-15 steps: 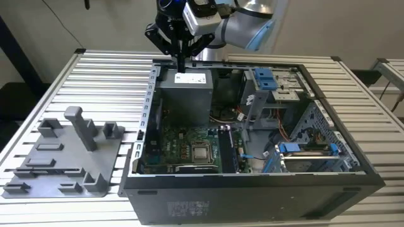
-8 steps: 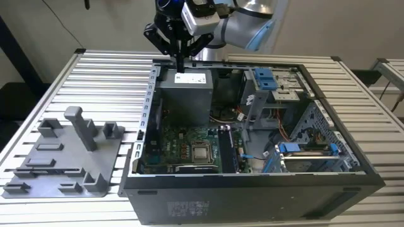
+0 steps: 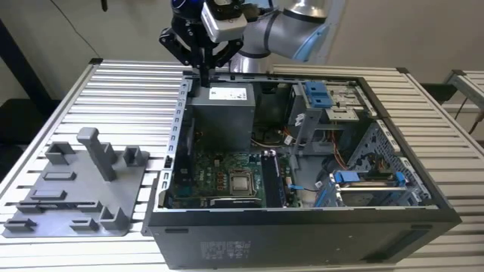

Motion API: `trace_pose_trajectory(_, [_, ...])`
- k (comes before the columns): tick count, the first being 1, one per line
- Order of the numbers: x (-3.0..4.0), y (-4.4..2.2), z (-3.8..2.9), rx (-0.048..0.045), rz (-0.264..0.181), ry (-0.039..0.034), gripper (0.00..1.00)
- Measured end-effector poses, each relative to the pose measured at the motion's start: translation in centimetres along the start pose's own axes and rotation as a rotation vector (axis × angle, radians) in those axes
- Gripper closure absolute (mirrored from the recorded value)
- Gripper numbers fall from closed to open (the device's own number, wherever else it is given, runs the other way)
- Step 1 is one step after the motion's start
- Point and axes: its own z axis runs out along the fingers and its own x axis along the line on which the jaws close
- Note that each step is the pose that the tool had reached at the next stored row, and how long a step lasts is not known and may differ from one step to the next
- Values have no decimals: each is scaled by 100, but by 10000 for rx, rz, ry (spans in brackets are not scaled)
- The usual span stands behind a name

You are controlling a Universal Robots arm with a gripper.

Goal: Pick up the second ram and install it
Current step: 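Reach for the second ram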

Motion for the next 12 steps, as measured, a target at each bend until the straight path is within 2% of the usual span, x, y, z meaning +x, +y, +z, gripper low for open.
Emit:
trace_pose_trajectory(5, [97, -7, -2, 1, 1, 11, 89])
trace_pose_trajectory(10, [196, -14, 1, 11, 7, 163, 89])
trace_pose_trajectory(12, [226, -16, 2, 14, 9, 193, 89])
